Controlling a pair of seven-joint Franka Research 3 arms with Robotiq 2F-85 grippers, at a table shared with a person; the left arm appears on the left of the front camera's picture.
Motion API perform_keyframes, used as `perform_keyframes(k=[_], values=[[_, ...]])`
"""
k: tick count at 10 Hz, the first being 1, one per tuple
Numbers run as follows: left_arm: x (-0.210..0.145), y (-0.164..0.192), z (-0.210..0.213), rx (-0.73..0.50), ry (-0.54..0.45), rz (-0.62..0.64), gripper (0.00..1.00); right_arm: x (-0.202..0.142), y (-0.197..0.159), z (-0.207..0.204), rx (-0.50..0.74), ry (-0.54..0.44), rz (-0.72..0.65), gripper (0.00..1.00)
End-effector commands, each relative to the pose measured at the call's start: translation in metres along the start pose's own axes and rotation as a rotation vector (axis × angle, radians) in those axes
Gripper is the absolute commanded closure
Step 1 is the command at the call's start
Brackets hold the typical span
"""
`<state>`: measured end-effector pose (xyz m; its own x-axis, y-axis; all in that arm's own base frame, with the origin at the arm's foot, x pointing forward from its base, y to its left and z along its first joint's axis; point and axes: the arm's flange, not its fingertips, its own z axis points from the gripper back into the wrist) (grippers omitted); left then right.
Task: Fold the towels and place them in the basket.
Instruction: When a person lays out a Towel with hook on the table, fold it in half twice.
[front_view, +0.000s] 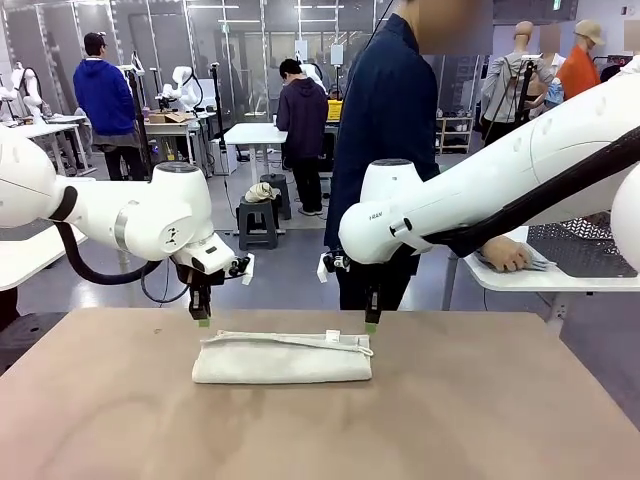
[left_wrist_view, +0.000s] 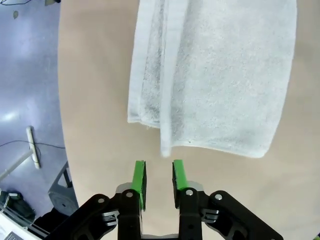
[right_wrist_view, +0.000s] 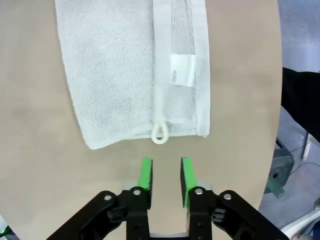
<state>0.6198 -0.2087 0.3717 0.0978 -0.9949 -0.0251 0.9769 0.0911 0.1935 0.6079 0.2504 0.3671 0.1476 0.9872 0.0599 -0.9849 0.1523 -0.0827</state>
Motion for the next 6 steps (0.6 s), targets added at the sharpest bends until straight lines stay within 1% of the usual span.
perform_keyframes(k=[1, 2, 3, 4, 6], values=[[-0.005, -0.006, 0.021, 0.022, 0.005, -0.001, 0.41, -0.002, 0.005, 0.018, -0.012, 0.023, -0.024, 0.40], [-0.007, -0.009, 0.032, 0.013, -0.007, -0.036, 0.41, -0.002, 0.010, 0.029, -0.020, 0.018, -0.027, 0.43], [-0.009, -0.012, 0.044, 0.019, -0.017, -0.064, 0.41, -0.001, 0.015, 0.042, -0.015, 0.015, -0.053, 0.43], [-0.008, -0.021, 0.063, 0.029, -0.056, -0.080, 0.41, 0.004, 0.029, 0.061, -0.006, 0.000, -0.099, 0.43], [-0.016, -0.048, 0.100, 0.007, -0.173, -0.091, 0.41, 0.014, 0.063, 0.100, 0.028, -0.040, -0.316, 0.43]])
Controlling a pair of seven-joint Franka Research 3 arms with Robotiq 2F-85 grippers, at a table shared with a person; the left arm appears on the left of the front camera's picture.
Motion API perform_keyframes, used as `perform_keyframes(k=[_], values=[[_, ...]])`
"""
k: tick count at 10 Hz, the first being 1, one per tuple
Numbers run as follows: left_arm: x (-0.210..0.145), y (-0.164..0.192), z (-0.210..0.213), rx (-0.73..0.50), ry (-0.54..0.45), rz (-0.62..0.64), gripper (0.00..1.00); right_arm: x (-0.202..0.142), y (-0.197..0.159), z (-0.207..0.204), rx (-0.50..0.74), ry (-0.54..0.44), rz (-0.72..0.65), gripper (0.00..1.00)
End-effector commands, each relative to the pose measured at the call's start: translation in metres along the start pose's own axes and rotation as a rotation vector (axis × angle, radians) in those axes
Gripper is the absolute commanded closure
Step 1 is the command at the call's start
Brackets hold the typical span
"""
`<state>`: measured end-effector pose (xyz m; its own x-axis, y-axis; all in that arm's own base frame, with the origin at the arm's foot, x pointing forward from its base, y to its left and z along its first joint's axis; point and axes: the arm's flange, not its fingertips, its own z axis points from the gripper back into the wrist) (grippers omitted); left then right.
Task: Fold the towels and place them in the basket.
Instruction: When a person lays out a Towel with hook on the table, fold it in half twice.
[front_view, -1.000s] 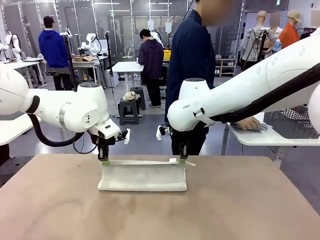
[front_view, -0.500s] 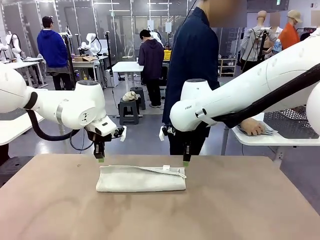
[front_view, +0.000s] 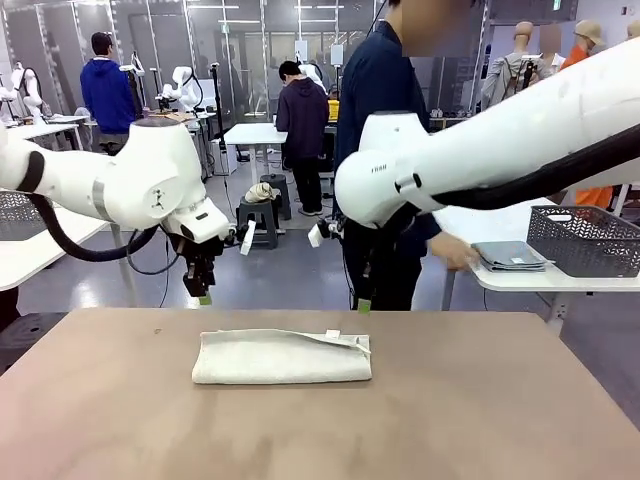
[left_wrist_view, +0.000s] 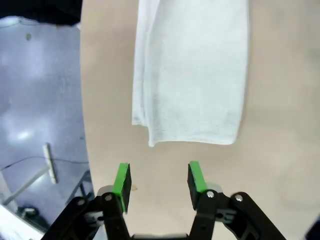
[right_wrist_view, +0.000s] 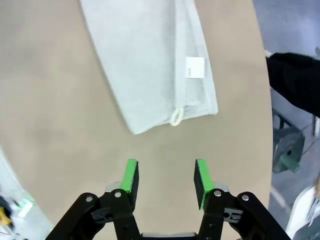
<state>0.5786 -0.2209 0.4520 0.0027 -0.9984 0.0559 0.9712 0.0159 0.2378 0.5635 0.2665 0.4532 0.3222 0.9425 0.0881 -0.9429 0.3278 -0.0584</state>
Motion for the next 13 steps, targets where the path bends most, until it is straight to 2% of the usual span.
perform_keyframes(k=[1, 2, 3, 6, 7, 8, 9, 10, 13], values=[[-0.029, -0.038, 0.033, -0.039, -0.170, -0.015, 0.41, -0.005, 0.038, 0.027, 0.003, -0.039, -0.322, 0.43], [-0.046, -0.053, 0.051, -0.041, -0.280, 0.007, 0.41, -0.007, 0.053, 0.038, 0.033, -0.060, -0.599, 0.43], [-0.062, -0.064, 0.062, -0.028, -0.357, 0.024, 0.41, -0.013, 0.063, 0.045, 0.034, -0.098, -0.728, 0.43], [-0.119, -0.085, 0.075, -0.022, -0.545, 0.081, 0.41, -0.054, 0.073, 0.042, 0.129, -0.213, -1.002, 0.43], [-0.136, -0.087, 0.074, -0.022, -0.614, 0.063, 0.41, -0.073, 0.071, 0.038, 0.161, -0.302, -1.071, 0.43], [-0.151, -0.089, 0.074, -0.019, -0.675, 0.066, 0.41, -0.084, 0.073, 0.033, 0.189, -0.346, -1.111, 0.43], [-0.165, -0.092, 0.073, -0.030, -0.742, 0.059, 0.41, -0.089, 0.077, 0.030, 0.186, -0.369, -1.091, 0.43], [-0.175, -0.095, 0.072, -0.050, -0.814, 0.053, 0.41, -0.071, 0.059, 0.042, 0.191, -0.250, -1.081, 0.43], [-0.195, -0.100, 0.072, -0.077, -0.882, 0.070, 0.41, -0.071, 0.059, 0.042, 0.191, -0.250, -1.081, 0.43]])
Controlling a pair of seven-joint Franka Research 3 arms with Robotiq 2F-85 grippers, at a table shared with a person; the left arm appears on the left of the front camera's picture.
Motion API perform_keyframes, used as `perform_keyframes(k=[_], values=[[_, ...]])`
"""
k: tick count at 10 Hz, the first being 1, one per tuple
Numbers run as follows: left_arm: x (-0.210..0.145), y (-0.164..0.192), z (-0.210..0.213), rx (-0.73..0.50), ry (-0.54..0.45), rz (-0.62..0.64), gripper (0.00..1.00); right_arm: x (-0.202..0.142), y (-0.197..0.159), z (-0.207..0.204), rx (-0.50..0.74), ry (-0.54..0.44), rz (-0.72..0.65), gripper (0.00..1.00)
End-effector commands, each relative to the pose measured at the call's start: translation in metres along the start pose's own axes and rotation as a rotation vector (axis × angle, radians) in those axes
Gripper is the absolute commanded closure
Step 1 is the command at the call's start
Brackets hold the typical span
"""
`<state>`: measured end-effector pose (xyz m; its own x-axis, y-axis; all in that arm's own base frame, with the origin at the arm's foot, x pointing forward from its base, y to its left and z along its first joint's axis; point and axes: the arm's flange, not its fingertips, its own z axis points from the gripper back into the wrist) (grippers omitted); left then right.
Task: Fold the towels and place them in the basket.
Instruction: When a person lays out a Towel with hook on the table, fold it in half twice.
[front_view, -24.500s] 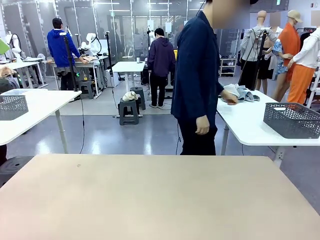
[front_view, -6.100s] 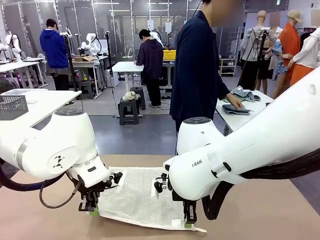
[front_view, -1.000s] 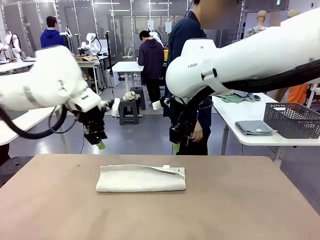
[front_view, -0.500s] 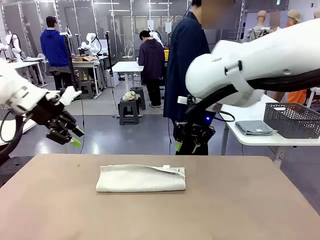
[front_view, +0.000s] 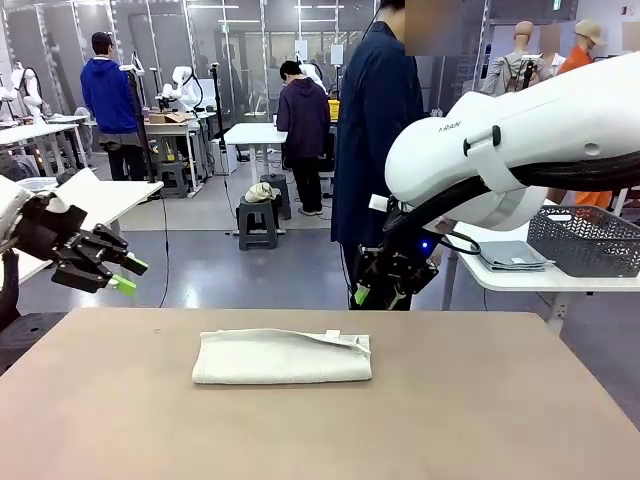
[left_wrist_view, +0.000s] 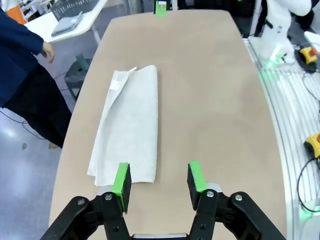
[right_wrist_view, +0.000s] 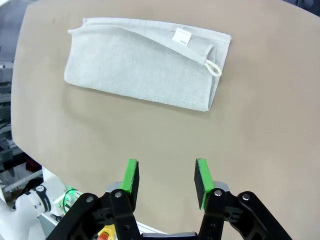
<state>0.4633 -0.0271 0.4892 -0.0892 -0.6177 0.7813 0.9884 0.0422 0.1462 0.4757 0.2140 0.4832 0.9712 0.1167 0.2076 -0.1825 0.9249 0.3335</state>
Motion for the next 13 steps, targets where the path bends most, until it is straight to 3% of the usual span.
perform_keyframes(k=[1, 4, 7, 9, 13], values=[[-0.007, -0.001, 0.004, -0.005, -0.046, 0.031, 0.41, 0.006, 0.002, 0.000, -0.013, 0.011, 0.003, 0.43], [-0.010, -0.005, 0.008, -0.009, -0.064, 0.102, 0.41, 0.006, 0.002, 0.000, -0.013, 0.011, 0.003, 0.43], [-0.014, -0.003, 0.012, -0.010, -0.037, 0.078, 0.41, 0.003, 0.001, 0.000, -0.002, 0.006, 0.006, 0.43], [-0.014, -0.003, 0.012, -0.010, -0.037, 0.078, 0.41, 0.013, -0.002, -0.028, -0.054, -0.017, -0.095, 0.43], [-0.014, -0.003, 0.012, -0.010, -0.037, 0.078, 0.41, 0.021, -0.025, -0.083, -0.110, -0.026, -0.153, 0.43]])
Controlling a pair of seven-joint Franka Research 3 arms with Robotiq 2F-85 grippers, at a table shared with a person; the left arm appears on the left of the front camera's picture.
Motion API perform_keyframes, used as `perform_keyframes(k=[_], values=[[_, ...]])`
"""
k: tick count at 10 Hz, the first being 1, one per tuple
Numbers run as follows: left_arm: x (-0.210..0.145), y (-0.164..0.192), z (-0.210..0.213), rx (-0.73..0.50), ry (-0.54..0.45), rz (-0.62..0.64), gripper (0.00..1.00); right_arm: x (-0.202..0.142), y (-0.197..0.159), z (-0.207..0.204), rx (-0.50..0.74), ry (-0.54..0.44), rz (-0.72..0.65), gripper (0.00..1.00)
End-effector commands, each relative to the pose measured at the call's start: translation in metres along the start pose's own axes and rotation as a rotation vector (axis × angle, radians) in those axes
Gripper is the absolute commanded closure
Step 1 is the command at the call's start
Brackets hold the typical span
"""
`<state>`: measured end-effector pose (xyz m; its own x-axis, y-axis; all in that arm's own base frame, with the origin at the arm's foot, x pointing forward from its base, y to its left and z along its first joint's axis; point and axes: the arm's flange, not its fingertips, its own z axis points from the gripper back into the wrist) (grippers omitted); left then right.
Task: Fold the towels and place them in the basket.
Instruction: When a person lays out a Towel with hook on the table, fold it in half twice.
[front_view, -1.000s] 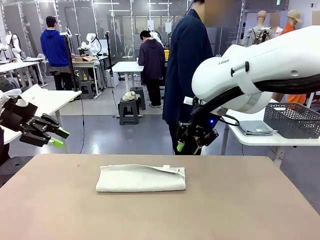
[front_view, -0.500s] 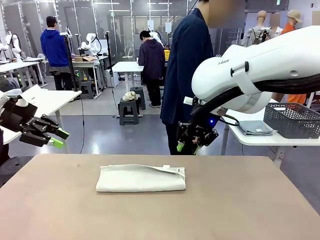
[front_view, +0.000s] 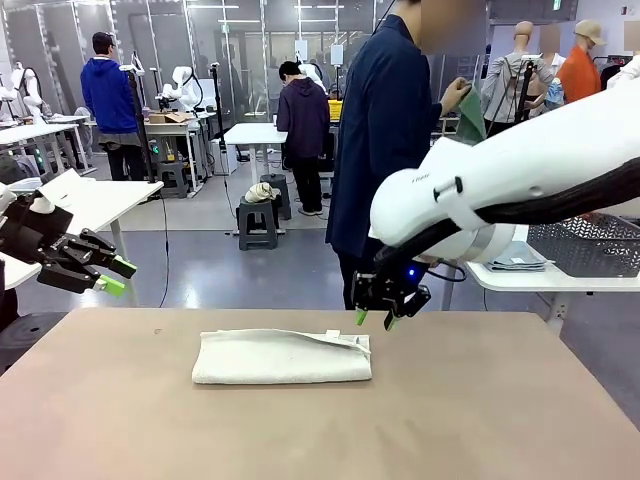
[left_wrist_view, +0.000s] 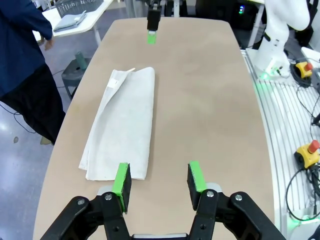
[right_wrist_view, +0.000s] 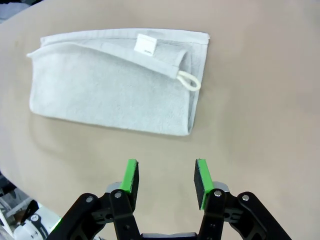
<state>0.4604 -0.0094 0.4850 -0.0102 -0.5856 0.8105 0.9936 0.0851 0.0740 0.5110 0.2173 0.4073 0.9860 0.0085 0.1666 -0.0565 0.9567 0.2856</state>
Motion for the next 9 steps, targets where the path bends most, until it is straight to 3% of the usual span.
perform_keyframes(k=[1, 5, 9], values=[[0.000, 0.000, 0.000, -0.001, -0.003, -0.006, 0.41, 0.003, -0.002, -0.018, -0.020, -0.042, -0.030, 0.43], [0.000, 0.000, 0.000, -0.001, -0.003, -0.006, 0.41, 0.018, -0.015, -0.066, -0.085, -0.104, -0.027, 0.43], [0.000, 0.000, 0.000, -0.001, -0.003, -0.006, 0.41, 0.037, -0.015, -0.099, -0.096, -0.058, -0.029, 0.43]])
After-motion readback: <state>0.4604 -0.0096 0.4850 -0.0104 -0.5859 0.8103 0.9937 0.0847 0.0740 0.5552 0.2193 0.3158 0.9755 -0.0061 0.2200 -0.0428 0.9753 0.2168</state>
